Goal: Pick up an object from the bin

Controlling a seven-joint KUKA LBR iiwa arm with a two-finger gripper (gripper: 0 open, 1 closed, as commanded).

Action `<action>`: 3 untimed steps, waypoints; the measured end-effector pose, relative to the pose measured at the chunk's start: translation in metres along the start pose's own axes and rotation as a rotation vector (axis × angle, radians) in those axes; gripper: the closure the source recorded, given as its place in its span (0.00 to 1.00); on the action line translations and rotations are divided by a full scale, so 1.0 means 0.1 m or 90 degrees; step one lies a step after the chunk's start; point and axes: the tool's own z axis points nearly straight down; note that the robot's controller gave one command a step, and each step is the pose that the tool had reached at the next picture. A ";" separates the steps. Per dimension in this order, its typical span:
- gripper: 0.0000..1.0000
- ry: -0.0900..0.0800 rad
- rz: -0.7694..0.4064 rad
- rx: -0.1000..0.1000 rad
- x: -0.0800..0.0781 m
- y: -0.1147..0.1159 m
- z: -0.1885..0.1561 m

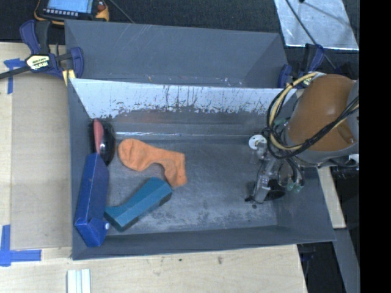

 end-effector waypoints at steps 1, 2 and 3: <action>0.00 0.003 -0.092 0.001 0.00 -0.09 0.15; 1.00 -0.002 -0.087 0.000 -0.21 0.04 0.33; 0.00 -0.002 -0.087 0.000 -0.21 0.04 0.33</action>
Offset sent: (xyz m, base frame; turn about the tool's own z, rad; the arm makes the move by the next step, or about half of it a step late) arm 0.0205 -0.0019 -0.0335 -0.1361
